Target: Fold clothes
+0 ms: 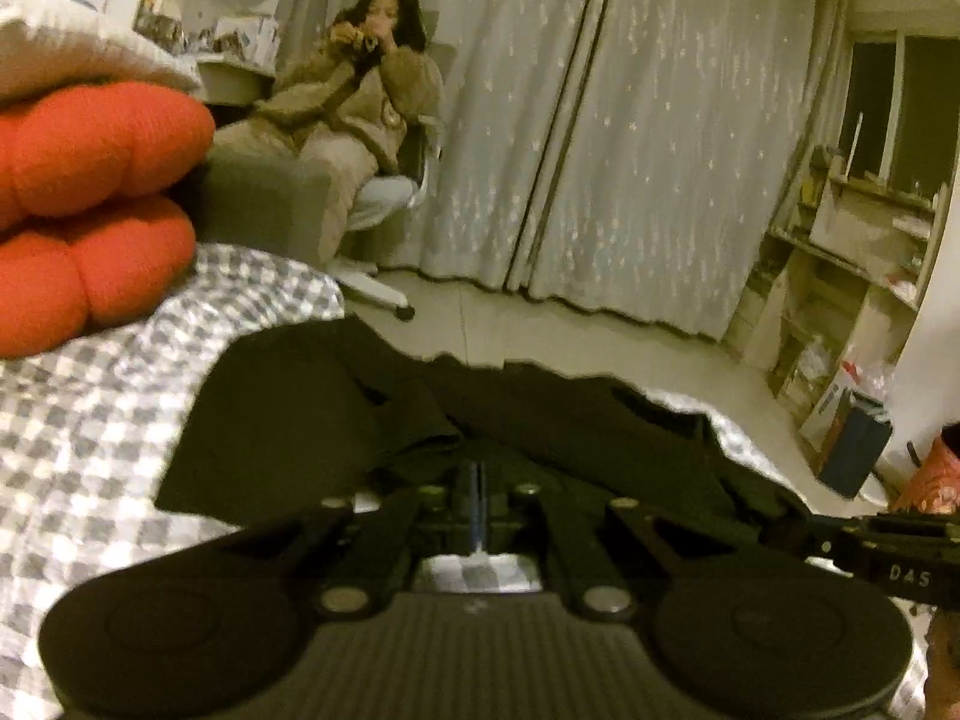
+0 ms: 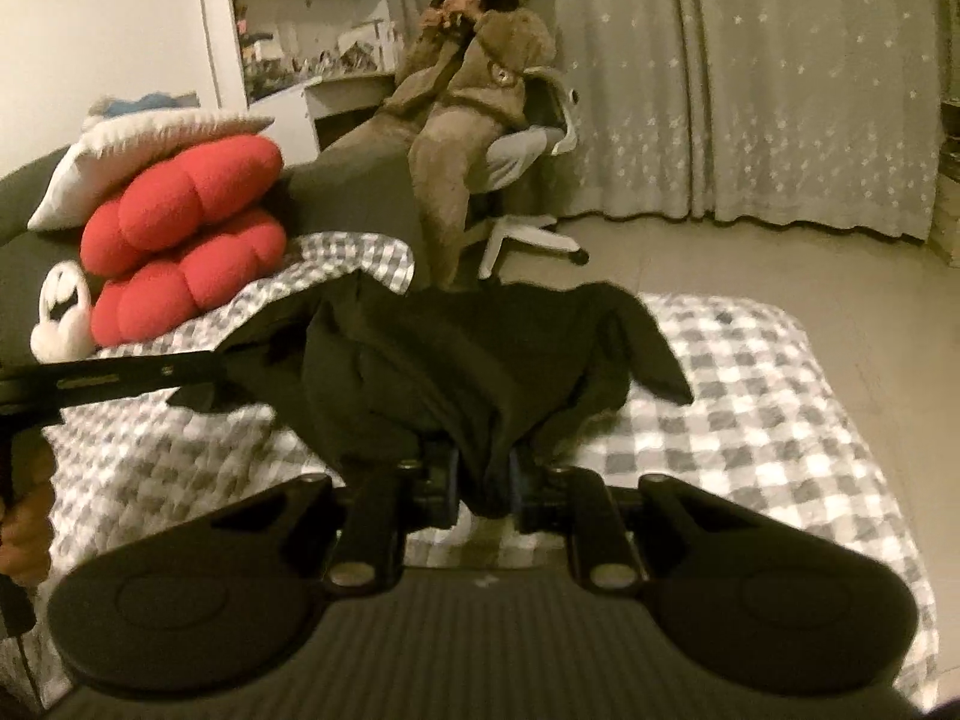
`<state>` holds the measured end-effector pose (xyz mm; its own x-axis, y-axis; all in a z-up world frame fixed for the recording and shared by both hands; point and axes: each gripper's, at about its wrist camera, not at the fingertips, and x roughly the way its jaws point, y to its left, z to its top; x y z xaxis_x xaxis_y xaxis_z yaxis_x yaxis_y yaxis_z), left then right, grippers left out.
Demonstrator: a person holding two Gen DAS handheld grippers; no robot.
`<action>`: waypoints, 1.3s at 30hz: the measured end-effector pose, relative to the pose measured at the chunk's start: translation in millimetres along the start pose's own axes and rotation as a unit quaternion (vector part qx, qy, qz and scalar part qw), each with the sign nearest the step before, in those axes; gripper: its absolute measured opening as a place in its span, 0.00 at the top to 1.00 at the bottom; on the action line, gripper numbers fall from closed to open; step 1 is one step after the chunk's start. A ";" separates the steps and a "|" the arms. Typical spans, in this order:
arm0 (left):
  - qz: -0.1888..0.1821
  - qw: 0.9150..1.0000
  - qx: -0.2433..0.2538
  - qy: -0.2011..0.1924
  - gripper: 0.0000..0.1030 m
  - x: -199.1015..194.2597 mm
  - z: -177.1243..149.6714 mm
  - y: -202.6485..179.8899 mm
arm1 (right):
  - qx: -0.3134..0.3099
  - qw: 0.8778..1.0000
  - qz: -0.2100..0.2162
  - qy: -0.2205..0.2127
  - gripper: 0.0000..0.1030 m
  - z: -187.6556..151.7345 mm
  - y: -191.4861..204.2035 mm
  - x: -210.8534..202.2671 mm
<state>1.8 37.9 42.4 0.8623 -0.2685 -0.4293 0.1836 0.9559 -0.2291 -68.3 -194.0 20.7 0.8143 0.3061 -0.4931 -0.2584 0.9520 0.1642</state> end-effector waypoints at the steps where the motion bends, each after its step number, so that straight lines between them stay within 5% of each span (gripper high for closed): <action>1: 0.000 1.000 -0.002 -0.008 1.00 -5.0 3.4 0.7 | 0.002 1.000 -0.002 -0.004 0.83 1.8 -1.9 -1.7; 12: 0.017 0.998 -0.017 -0.050 0.99 -30.9 22.3 13.7 | 0.041 0.998 -0.028 -0.024 0.84 20.0 -28.7 6.1; 23: 0.083 0.996 -0.040 0.012 0.99 25.4 7.2 54.0 | 0.101 0.993 -0.055 0.020 0.84 19.9 -52.6 62.1; 30: 0.073 0.993 -0.075 0.059 0.98 44.0 -8.7 76.7 | 0.094 0.993 -0.059 0.050 0.77 9.8 -49.8 72.3; 33: 0.063 0.992 -0.083 0.067 0.91 37.0 -8.3 83.7 | 0.097 0.992 -0.054 0.054 0.69 8.5 -53.0 64.1; 37: 0.026 0.990 -0.119 0.075 0.62 25.4 -4.2 95.1 | 0.107 0.992 -0.038 0.062 0.58 7.0 -59.2 54.0; 39: -0.003 0.989 -0.127 0.082 0.57 23.4 -2.4 95.2 | 0.109 0.991 -0.031 0.066 0.57 4.9 -59.8 48.0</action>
